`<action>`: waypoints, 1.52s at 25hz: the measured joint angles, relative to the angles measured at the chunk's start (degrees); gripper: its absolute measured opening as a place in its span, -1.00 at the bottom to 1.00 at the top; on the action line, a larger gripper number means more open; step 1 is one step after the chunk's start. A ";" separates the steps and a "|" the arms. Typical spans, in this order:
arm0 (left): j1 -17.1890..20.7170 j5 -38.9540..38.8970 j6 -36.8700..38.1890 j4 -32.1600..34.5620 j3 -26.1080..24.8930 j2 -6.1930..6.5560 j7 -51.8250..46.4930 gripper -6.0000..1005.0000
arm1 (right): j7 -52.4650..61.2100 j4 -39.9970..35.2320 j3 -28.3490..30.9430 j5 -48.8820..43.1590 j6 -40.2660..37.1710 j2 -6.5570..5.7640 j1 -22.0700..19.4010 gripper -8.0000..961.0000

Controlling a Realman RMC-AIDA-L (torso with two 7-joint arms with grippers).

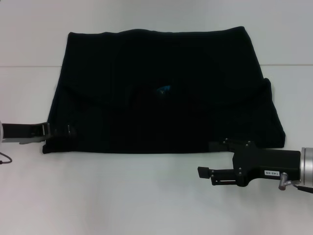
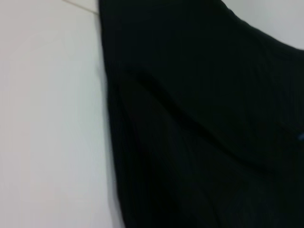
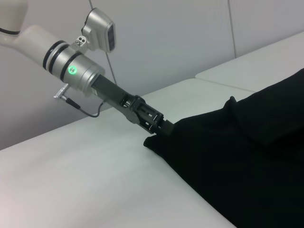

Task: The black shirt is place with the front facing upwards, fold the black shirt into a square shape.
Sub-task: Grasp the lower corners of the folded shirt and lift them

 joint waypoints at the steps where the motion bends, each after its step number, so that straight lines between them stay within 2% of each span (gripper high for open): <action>1: 0.00 0.00 0.32 0.00 0.46 0.00 0.00 0.55 | 0.07 0.00 0.02 0.00 0.00 0.00 0.00 0.87; 16: -0.31 -0.03 2.08 0.75 1.61 0.16 0.30 0.52 | 0.34 0.16 0.32 -0.01 -0.06 0.00 -0.11 0.86; 24: -0.20 0.08 1.99 0.71 2.94 0.07 0.59 -0.21 | 0.36 0.24 0.32 -0.01 -0.06 0.00 -0.20 0.85; 30: -0.41 0.09 2.17 0.65 2.93 0.05 0.26 -0.65 | 1.56 -0.02 0.33 -0.01 -0.54 -0.33 -0.30 0.85; 32: -0.47 0.09 2.26 0.64 2.91 0.14 0.15 -0.76 | 4.62 -0.91 0.38 -0.01 -0.87 -0.77 -0.36 0.85; 34: -0.47 0.09 2.45 0.65 2.90 0.25 0.14 -0.87 | 10.41 -2.79 0.38 -0.09 -1.66 -1.76 -0.47 0.84; 36: -0.48 0.08 2.83 0.64 2.90 0.38 0.12 -0.92 | 18.61 -5.54 0.29 -0.28 -2.90 -3.42 -0.64 0.84; 38: -0.48 0.08 3.33 0.69 2.89 0.44 0.08 -0.92 | 28.78 -8.97 -0.12 -0.82 -3.95 -5.94 -0.64 0.84</action>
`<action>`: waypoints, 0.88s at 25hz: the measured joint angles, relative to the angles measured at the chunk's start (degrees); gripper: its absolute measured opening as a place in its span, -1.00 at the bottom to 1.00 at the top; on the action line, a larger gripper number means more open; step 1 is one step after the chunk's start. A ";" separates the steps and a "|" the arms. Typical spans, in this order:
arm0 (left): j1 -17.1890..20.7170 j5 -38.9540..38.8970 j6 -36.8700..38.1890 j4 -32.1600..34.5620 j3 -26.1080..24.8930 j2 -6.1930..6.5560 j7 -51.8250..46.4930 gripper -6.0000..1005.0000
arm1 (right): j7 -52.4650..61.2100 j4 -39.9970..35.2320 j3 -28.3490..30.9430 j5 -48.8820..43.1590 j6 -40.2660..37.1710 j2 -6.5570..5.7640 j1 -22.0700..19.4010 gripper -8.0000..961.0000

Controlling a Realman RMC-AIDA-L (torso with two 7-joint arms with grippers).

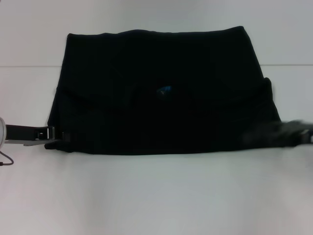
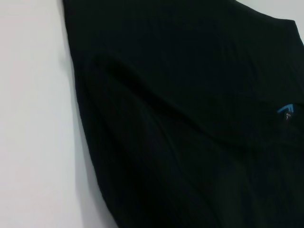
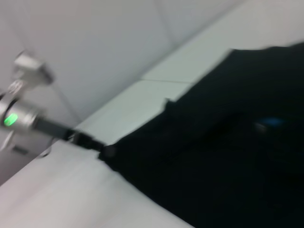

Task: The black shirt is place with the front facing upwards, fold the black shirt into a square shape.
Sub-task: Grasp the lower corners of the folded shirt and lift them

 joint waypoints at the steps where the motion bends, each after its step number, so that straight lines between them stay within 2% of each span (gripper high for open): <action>1: 0.01 0.00 0.29 0.06 0.00 0.04 -0.02 -0.92 | 5.67 -1.55 -0.16 -0.58 -0.39 -1.47 0.18 0.84; 3: 0.01 0.00 0.86 0.21 0.00 0.11 -0.03 -0.92 | 17.36 -3.77 -0.39 -3.75 -0.93 -4.90 1.47 0.84; 4: 0.01 0.00 1.09 0.23 0.00 0.14 -0.03 -0.92 | 21.65 -4.24 -0.46 -5.08 -1.00 -6.07 2.12 0.84; 5: 0.01 0.00 1.22 0.25 0.00 0.16 -0.03 -0.92 | 31.77 -5.33 -0.54 -10.34 -0.75 -8.36 4.15 0.84; 6: 0.01 0.00 1.30 0.28 0.00 0.18 -0.03 -0.92 | 31.77 -5.33 -0.54 -10.34 -0.75 -8.36 4.15 0.84; 7: 0.01 0.00 1.40 0.29 0.01 0.18 -0.04 -0.92 | 35.52 -6.04 -0.48 -12.62 -0.49 -8.94 5.12 0.83; 9: 0.01 0.00 1.54 0.28 0.00 0.19 -0.05 -0.92 | 41.66 -8.18 -0.38 -18.07 1.15 -8.93 7.02 0.83; 11: -0.04 -0.01 1.72 0.25 -0.08 0.20 -0.06 -0.92 | 44.77 -8.88 -0.74 -22.57 3.62 -8.34 9.03 0.83; 14: -0.01 -0.05 1.91 0.19 -0.34 0.20 -0.07 -0.92 | 45.46 -6.49 -1.10 -27.65 7.23 -7.14 12.28 0.83; 15: 0.01 -0.05 1.93 0.15 -0.41 0.20 -0.08 -0.92 | 45.14 -3.65 -1.56 -29.34 10.05 -6.37 13.70 0.83; 16: 0.03 -0.08 1.94 0.12 -0.44 0.20 -0.08 -0.92 | 45.14 -3.65 -1.56 -29.34 10.05 -6.37 13.70 0.83; 18: 0.04 -0.17 2.02 0.03 -0.44 0.20 -0.09 -0.92 | 44.88 0.23 -3.98 -30.00 14.56 -5.22 14.94 0.82; 19: 0.04 -0.24 2.13 0.01 -0.44 0.20 -0.08 -0.92 | 44.88 0.23 -3.98 -30.00 14.56 -5.22 14.94 0.82; 22: 0.03 -0.39 2.43 -0.03 -0.46 0.20 -0.10 -0.92 | 44.87 3.21 -5.93 -30.07 17.23 -4.21 15.55 0.82</action>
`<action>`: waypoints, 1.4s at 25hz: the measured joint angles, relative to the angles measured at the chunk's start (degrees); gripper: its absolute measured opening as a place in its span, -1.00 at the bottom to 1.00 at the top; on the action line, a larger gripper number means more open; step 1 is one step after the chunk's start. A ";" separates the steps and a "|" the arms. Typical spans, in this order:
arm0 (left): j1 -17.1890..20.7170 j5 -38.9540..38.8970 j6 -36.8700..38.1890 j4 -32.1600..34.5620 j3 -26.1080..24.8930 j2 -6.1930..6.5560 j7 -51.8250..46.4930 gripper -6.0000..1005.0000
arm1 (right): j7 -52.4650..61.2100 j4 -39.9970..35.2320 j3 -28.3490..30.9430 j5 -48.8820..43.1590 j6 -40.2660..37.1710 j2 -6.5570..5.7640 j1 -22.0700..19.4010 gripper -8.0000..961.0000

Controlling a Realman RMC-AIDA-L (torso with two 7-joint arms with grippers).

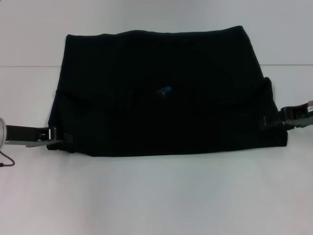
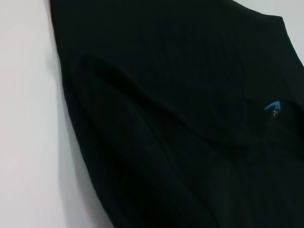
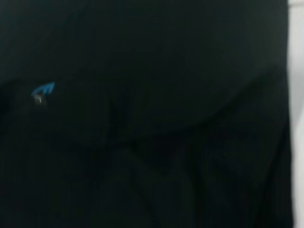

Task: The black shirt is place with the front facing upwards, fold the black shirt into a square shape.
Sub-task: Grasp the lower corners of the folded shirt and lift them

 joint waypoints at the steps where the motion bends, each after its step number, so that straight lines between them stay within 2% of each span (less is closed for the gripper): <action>1: 0.00 -0.03 0.04 0.00 -0.03 0.00 -0.02 -0.92 | 0.00 0.67 -0.40 -0.01 0.75 0.28 0.10 0.82; 2: 0.00 -0.05 0.05 0.00 -0.04 0.00 -0.04 -0.92 | -0.01 1.11 -0.70 -0.03 1.45 0.85 0.13 0.82; 11: -0.05 -0.06 0.16 0.20 -0.17 0.00 -0.08 -0.92 | 0.00 1.19 -0.66 0.20 2.40 2.05 -0.34 0.81; 19: -0.11 -0.13 0.16 0.31 -0.18 0.00 -0.26 -0.92 | -0.55 1.47 -2.38 -0.16 3.18 2.33 -0.86 0.80; 24: -0.11 -0.14 0.18 0.39 -0.25 0.00 -0.25 -0.92 | -0.86 1.44 -2.37 -0.05 2.83 2.33 -1.19 0.42; 27: -0.15 -0.14 0.70 0.47 -0.24 0.00 -0.26 -0.92 | -1.22 1.38 -2.38 -0.05 2.71 2.34 -1.36 -0.08; 35: -0.20 -0.14 1.89 0.53 -0.24 0.04 -0.25 -0.92 | -1.50 0.48 -1.81 0.07 0.54 2.33 -1.96 -0.44</action>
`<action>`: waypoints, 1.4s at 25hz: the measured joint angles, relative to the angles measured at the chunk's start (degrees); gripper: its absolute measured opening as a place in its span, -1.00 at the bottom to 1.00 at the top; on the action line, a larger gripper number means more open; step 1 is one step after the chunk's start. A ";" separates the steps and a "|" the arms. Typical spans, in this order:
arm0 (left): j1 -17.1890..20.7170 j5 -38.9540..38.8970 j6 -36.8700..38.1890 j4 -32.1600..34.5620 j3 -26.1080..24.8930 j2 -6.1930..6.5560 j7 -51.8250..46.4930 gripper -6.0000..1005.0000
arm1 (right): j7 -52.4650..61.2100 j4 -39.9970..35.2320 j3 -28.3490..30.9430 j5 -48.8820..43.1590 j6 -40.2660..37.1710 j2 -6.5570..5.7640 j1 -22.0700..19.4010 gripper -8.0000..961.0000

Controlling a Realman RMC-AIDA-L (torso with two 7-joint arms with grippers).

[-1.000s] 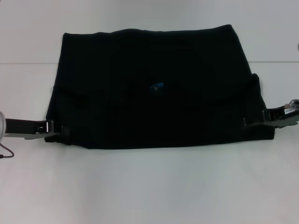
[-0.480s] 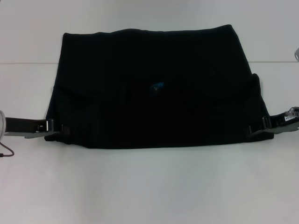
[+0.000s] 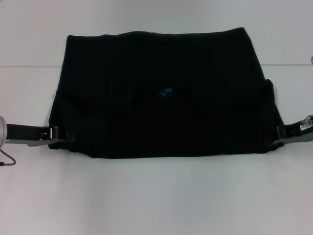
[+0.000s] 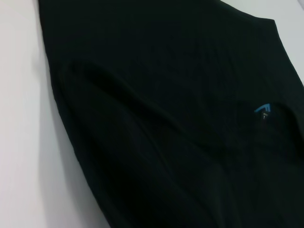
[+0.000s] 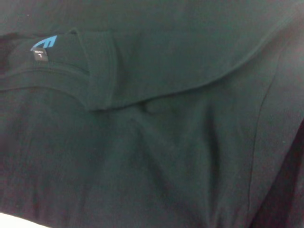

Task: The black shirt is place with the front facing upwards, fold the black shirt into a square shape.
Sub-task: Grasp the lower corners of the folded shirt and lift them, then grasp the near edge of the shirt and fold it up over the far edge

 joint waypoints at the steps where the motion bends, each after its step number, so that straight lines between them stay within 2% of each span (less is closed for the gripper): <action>1: 0.00 0.00 0.34 0.00 0.00 0.07 0.00 -0.92 | -0.05 -0.26 0.00 0.02 -0.53 0.00 -0.06 -0.48; 4: 0.00 0.01 2.42 0.06 0.00 0.56 -0.01 -0.92 | -0.79 -1.95 0.52 0.16 -3.43 -0.16 -0.46 -0.63; 7: 0.00 0.43 6.79 0.08 0.23 1.46 -1.27 -0.92 | -2.85 -3.88 2.08 0.24 -9.44 -0.84 -1.18 -0.81; 9: 0.02 1.50 12.64 0.10 0.32 2.45 -2.32 -0.92 | -5.01 -4.86 2.63 0.24 -15.22 -1.79 -2.03 -0.86; 12: 0.04 4.70 22.93 0.12 0.37 3.17 -2.46 -0.92 | -10.05 -5.23 2.42 -0.29 -22.26 -2.71 -3.78 -0.87; 15: 0.03 8.32 32.89 0.15 0.63 2.92 -1.48 -0.92 | -16.07 -4.73 2.14 -1.60 -27.88 -2.90 -5.81 -0.87; 18: 0.69 9.53 37.97 0.17 0.81 2.52 -0.78 -0.92 | -22.26 -4.37 1.83 -2.55 -34.36 -2.27 -7.76 -0.87; 22: 1.75 9.59 39.99 0.63 0.02 2.64 -0.92 -0.92 | -25.31 -4.54 1.60 -4.12 -38.39 -0.91 -9.57 -0.86; 27: 1.04 9.46 38.37 2.03 -2.99 3.15 -1.96 -0.92 | -25.26 -4.28 3.17 -3.61 -37.36 -0.94 -9.24 -0.86; 29: -0.09 9.09 36.55 2.26 -5.52 3.75 -3.45 -0.92 | -24.62 -4.26 6.23 -2.14 -37.43 -1.75 -8.48 -0.86; 32: -2.03 8.96 31.84 2.31 -11.34 4.77 -6.49 -0.92 | -22.06 -4.08 13.06 0.07 -36.59 -3.58 -7.33 -0.87; 35: -3.17 8.70 25.65 2.16 -17.78 5.35 -8.50 -0.92 | -17.46 -3.45 18.82 2.62 -32.36 -5.27 -6.54 -0.87</action>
